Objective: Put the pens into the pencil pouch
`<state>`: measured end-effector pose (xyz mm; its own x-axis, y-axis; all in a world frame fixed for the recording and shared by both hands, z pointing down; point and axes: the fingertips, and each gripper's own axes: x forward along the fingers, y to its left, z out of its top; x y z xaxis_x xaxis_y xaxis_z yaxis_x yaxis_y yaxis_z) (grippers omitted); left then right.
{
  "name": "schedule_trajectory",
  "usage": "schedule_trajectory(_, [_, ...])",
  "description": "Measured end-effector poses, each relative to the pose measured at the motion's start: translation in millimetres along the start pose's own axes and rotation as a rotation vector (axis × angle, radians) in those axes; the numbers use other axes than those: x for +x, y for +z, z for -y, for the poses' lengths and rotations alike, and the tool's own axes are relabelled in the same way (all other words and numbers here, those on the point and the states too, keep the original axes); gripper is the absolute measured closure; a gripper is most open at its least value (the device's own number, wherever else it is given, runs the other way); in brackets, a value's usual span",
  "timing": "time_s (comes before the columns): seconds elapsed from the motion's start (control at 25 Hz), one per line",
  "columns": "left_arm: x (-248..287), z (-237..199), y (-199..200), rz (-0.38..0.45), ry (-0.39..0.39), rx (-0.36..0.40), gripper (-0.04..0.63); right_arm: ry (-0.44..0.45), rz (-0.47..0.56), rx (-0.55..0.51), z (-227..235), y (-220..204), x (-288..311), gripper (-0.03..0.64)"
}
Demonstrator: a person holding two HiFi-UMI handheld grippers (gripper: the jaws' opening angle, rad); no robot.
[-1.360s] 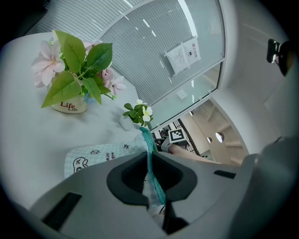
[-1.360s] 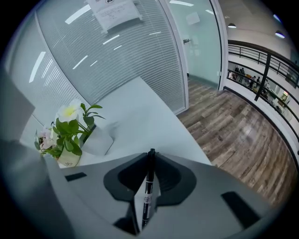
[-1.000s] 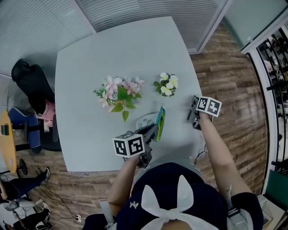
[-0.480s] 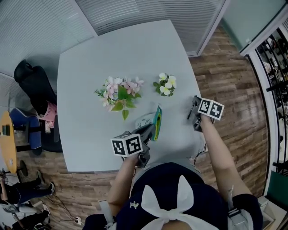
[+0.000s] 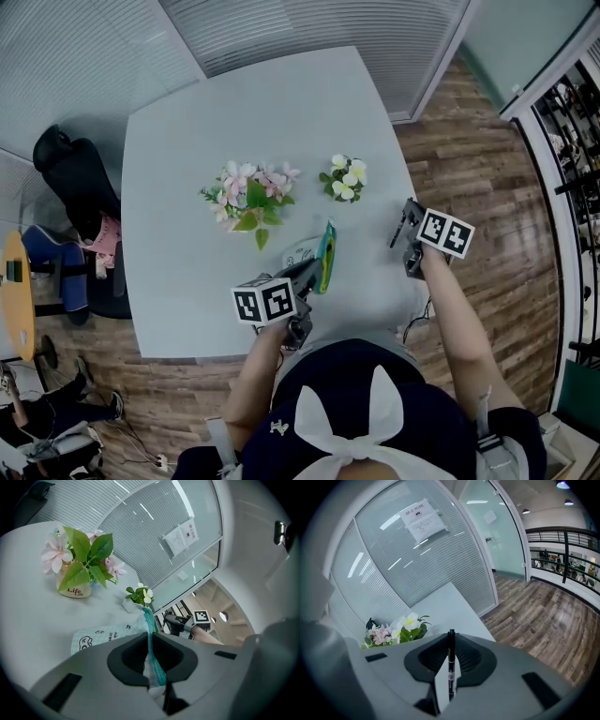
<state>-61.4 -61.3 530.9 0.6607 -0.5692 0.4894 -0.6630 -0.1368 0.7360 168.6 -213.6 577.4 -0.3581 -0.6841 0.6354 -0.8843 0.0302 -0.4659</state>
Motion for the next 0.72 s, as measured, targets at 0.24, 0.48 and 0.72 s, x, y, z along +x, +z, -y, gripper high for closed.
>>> schedule_trajectory(0.24, [0.0,0.7,-1.1,0.006,0.000,-0.001,0.549,0.061,0.022,0.020,-11.0,1.9,-13.7,0.566])
schedule_trajectory(0.48, [-1.4,1.6,-1.9,0.014,0.005,-0.002,0.549,0.112,0.045,0.042,-20.1,0.1,-29.6,0.566])
schedule_trajectory(0.72, [-1.5,1.5,-5.7,0.015,0.009,-0.001,0.549,0.173,0.089,0.074,-27.1,-3.7,-47.6,0.566])
